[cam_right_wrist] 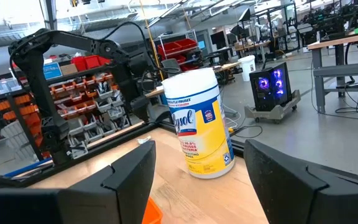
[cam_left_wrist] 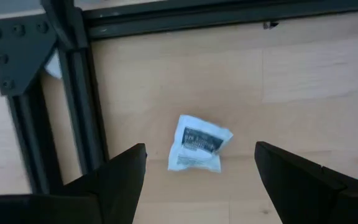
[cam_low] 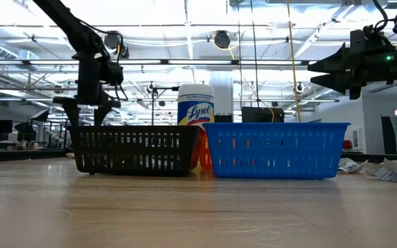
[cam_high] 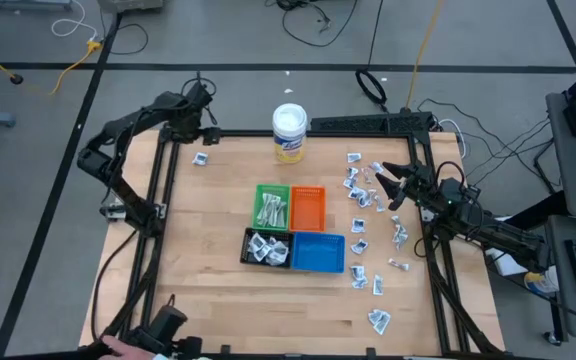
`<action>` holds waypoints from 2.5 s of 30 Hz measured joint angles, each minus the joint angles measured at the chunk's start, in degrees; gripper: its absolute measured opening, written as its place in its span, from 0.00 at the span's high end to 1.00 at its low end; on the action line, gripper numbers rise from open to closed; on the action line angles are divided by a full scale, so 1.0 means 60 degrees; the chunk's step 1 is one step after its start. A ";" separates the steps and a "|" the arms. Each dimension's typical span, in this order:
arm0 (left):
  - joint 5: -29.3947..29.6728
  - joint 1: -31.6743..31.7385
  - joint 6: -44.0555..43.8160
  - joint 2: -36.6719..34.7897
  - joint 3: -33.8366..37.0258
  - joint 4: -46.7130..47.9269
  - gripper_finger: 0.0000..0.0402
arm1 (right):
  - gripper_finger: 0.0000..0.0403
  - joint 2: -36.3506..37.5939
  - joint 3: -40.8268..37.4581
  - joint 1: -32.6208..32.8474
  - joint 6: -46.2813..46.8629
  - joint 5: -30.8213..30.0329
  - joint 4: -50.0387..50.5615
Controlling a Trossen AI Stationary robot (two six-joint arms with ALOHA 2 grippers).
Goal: Pick & Place First Aid Supplies
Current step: Put the towelette pack into the black bin
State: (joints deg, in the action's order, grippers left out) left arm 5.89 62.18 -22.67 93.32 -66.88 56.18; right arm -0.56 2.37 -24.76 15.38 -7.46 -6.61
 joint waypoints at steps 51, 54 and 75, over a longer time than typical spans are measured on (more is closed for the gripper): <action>0.0048 -0.0522 -0.0049 0.1292 0.0950 -0.1266 0.99 | 0.40 0.0000 -0.0001 -0.0003 0.0002 0.0000 0.0000; -0.0023 -0.0511 -0.0012 0.1292 0.0952 -0.1298 1.00 | 0.40 0.0000 -0.0001 -0.0001 0.0002 0.0001 0.0002; 0.0116 -0.1007 -0.0020 -0.0696 -0.0141 0.1316 1.00 | 0.40 0.0002 -0.0001 -0.0003 0.0002 0.0003 0.0000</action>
State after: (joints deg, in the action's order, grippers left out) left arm 6.59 56.13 -22.79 89.15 -67.72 64.08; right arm -0.55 2.36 -24.77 15.39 -7.44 -6.61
